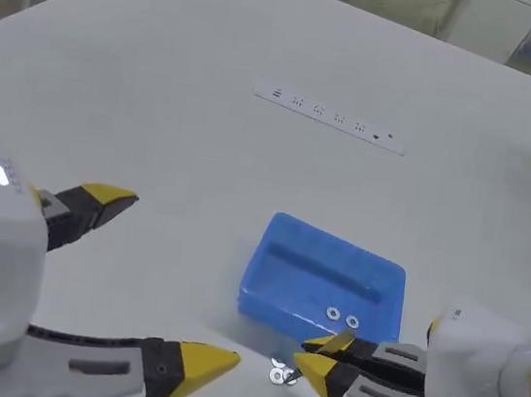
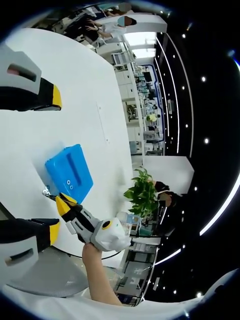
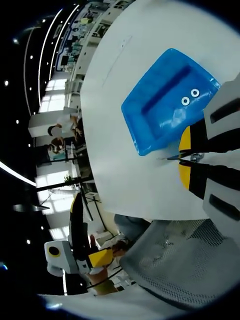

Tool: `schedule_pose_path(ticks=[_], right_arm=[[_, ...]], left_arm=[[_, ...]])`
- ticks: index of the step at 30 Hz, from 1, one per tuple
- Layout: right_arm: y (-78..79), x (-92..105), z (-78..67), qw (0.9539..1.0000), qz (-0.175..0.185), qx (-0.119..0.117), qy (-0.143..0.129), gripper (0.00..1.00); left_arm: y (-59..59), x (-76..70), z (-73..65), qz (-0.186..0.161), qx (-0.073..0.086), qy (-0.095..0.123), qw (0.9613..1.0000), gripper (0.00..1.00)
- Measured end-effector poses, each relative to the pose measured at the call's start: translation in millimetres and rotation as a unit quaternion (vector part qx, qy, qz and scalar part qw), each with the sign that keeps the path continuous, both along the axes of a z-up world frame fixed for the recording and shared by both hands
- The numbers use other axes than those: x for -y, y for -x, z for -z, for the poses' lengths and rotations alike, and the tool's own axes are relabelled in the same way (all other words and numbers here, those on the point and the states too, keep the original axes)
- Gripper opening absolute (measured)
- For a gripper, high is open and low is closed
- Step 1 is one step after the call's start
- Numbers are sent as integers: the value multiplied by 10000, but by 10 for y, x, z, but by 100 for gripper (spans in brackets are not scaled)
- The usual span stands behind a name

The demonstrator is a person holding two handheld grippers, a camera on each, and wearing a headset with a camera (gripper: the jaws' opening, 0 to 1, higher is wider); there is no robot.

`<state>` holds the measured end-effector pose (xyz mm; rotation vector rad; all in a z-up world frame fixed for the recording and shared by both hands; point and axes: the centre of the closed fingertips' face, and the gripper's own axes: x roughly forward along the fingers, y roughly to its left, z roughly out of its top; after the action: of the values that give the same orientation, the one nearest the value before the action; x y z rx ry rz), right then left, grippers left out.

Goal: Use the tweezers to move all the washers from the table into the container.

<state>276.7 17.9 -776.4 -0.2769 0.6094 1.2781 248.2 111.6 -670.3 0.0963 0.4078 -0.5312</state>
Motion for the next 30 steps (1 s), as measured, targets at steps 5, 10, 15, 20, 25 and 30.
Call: schedule_pose_path(ticks=[5, 10, 15, 20, 25, 30], right_arm=[[5, 3, -110, 9998, -57, 204, 3, 3], [1, 9, -334, 9994, -8, 276, -211, 3], [-46, 38, -489, 9988, 58, 370, -307, 3], [-154, 73, -648, 9977, 185, 494, -426, 3], [-350, 109, -719, 9964, 444, 514, -507, 3], [-534, 101, -691, 9951, 706, 428, -536, 3]], left_arm=[[0, 15, -7, 29, 5, -7, 10000, 90], [-2, 27, -7, 42, 7, 8, 10000, 90], [1, 43, -13, 65, 17, 27, 10000, 90], [2, 39, -17, 54, 25, 40, 10000, 90], [13, 18, -3, 34, 22, 37, 10000, 90], [32, 2, 2, 17, 5, 39, 10000, 90]])
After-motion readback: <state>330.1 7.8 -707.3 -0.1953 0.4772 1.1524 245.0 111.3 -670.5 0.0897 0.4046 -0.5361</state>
